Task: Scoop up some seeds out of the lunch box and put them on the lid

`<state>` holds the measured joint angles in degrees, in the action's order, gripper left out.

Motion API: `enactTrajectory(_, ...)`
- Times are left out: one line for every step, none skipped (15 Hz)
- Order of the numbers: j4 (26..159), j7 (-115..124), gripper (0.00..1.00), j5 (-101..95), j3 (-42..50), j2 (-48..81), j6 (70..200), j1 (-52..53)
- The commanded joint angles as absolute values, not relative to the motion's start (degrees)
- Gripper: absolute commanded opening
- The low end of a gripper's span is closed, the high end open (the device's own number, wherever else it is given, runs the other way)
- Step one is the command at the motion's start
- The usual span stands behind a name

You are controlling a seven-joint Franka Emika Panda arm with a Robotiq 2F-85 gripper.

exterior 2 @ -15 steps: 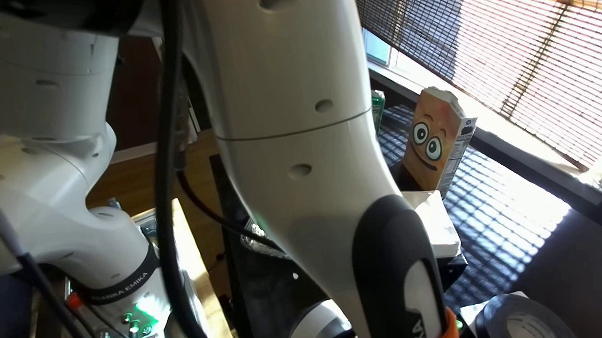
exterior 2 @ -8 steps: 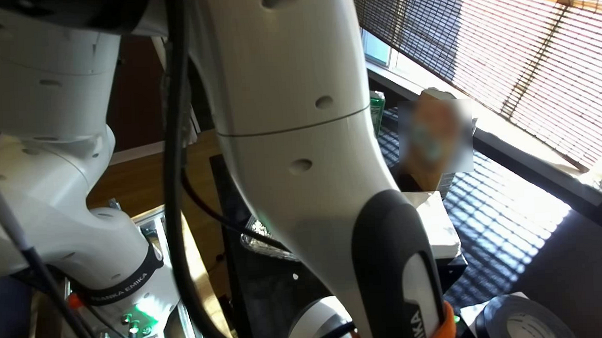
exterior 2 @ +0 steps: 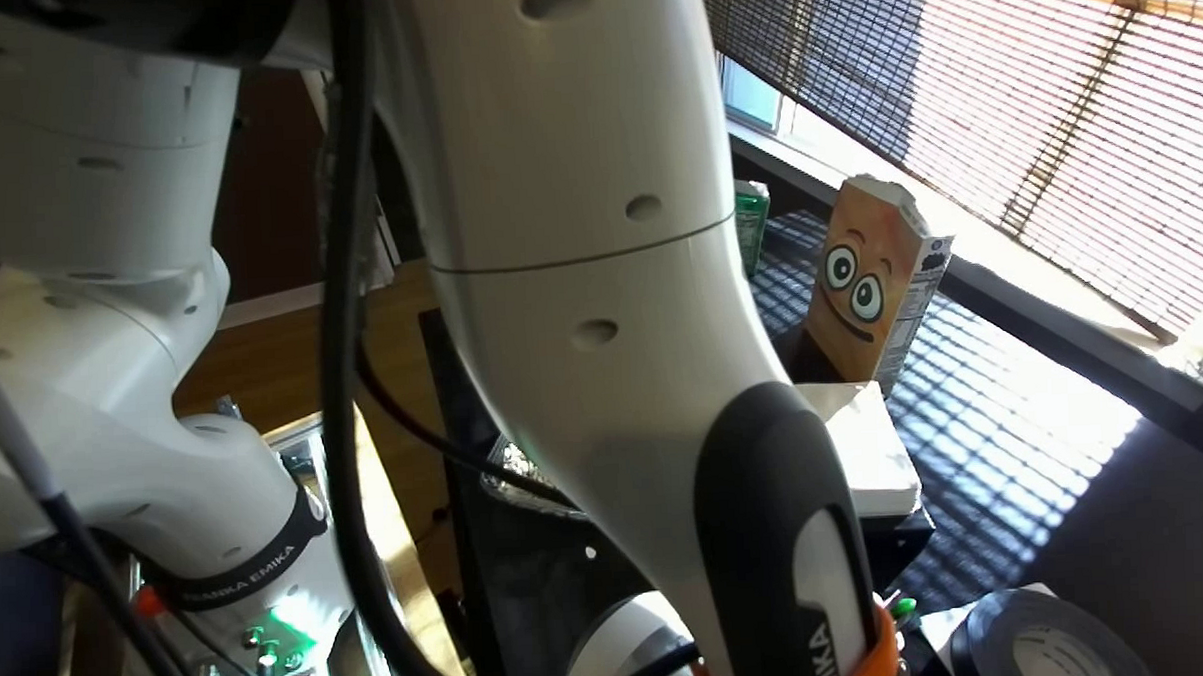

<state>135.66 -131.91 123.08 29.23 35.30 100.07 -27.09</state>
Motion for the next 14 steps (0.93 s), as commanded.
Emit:
enactTrajectory(138.7, -136.0, 0.03, 124.5, 30.0, 32.6, 96.4, -27.5)
enactTrajectory(139.2, -136.5, 0.03, 124.3, 30.3, 32.1, 95.4, -27.7)
enactTrajectory(140.1, -137.2, 0.03, 124.0, 30.7, 31.1, 94.0, -27.9)
enactTrajectory(140.7, -137.5, 0.03, 123.7, 31.0, 30.4, 93.0, -28.0)
enactTrajectory(141.2, -135.5, 0.03, 122.1, 31.2, 29.7, 91.9, -28.2)
enactTrajectory(141.6, -132.7, 0.03, 120.4, 31.5, 29.3, 91.6, -28.2)
enactTrajectory(141.9, -129.0, 0.03, 117.9, 31.6, 29.1, 91.4, -28.1)
enactTrajectory(142.3, -126.2, 0.03, 115.9, 31.5, 28.9, 90.6, -28.2)
enactTrajectory(142.7, -123.9, 0.03, 113.8, 31.5, 28.6, 89.9, -28.1)
enactTrajectory(143.2, -121.7, 0.03, 111.7, 31.5, 28.3, 89.5, -27.9)
enactTrajectory(143.4, -119.6, 0.03, 109.7, 31.3, 28.3, 89.1, -27.7)
enactTrajectory(143.5, -117.4, 0.03, 107.8, 31.2, 28.3, 88.4, -27.7)
enactTrajectory(143.6, -115.0, 0.03, 106.1, 31.0, 28.3, 87.7, -27.6)
enactTrajectory(143.4, -112.4, 0.03, 104.6, 30.8, 28.4, 87.4, -27.6)
